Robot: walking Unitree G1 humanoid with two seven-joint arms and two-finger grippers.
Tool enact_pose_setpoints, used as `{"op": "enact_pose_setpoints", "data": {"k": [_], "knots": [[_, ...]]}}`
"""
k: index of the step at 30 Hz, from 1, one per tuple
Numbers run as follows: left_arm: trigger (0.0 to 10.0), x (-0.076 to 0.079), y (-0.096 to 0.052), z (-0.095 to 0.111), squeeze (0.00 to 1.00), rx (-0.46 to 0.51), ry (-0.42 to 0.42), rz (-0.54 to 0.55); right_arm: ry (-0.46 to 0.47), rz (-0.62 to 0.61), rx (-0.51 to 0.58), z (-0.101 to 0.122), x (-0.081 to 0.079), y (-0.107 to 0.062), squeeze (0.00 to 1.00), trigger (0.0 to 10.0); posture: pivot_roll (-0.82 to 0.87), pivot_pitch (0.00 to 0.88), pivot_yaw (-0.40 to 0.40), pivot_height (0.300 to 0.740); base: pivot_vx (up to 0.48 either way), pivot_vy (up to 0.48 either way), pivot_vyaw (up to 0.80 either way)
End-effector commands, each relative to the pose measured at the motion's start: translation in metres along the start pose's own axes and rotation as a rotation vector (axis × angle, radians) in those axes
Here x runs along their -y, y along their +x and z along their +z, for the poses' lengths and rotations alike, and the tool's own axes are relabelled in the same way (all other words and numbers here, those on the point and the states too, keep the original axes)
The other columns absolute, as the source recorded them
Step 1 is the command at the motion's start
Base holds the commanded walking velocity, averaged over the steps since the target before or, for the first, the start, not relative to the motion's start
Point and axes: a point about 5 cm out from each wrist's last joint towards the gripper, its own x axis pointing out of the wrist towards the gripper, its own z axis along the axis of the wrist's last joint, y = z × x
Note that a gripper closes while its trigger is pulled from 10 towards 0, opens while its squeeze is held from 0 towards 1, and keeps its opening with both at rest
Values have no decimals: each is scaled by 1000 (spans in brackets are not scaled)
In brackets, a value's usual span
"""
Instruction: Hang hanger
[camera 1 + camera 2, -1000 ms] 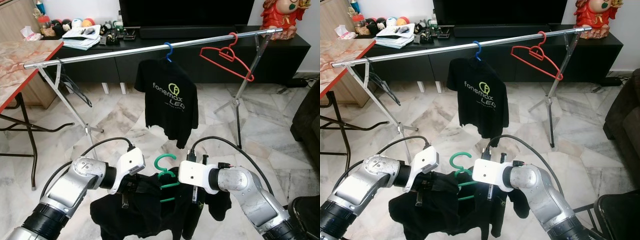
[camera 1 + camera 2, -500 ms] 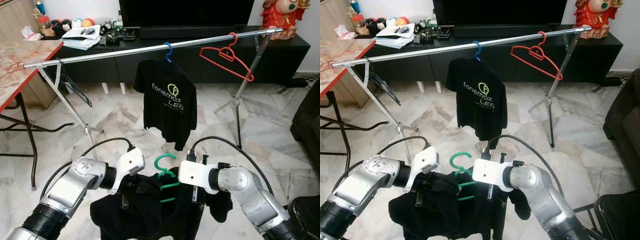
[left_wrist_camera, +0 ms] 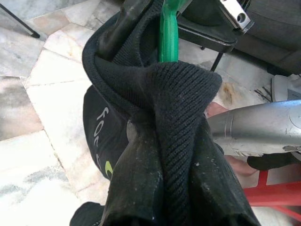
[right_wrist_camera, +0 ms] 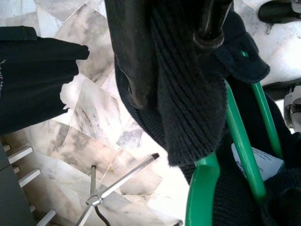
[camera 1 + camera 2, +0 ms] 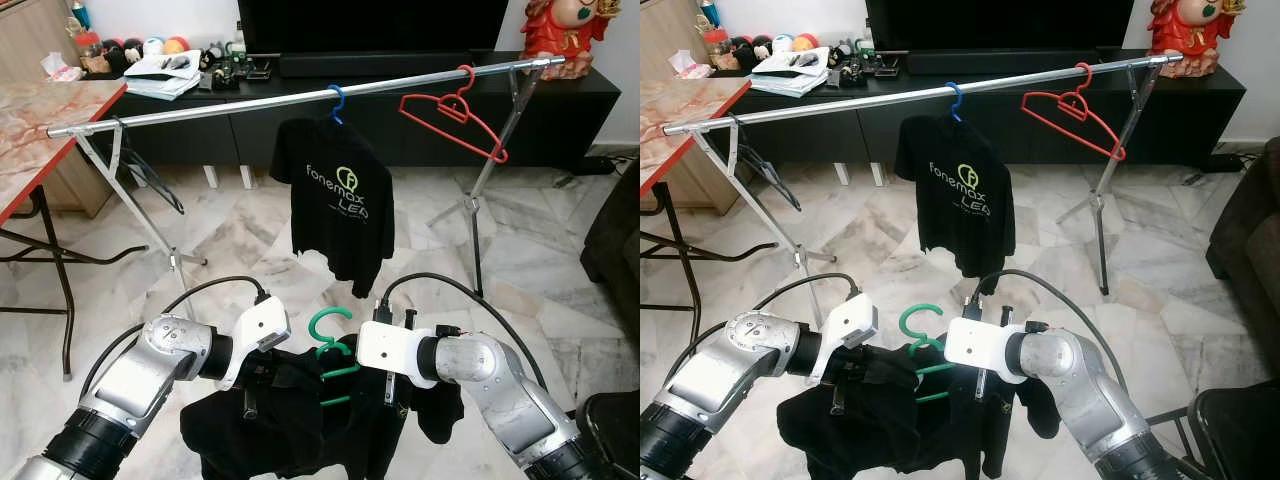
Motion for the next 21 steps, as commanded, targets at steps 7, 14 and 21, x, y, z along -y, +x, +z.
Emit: {"op": "enact_pose_setpoints", "data": {"k": [7, 14, 21], "knots": [[0, 2, -1, -5, 0, -16, -9, -8, 17, 0, 64, 13, 7, -2, 1000, 10000, 1, 125, 61, 740, 0, 0, 0], [0, 2, 0, -5, 0, -18, -5, -6, 18, 236, 107, 2, -16, -10, 1000, 10000, -1, 120, 58, 740, 0, 0, 0], [0, 2, 0, -7, 0, -36, 6, -6, 48, 421, 63, -22, -23, -26, 1000, 10000, -4, 116, 56, 740, 0, 0, 0]]}}
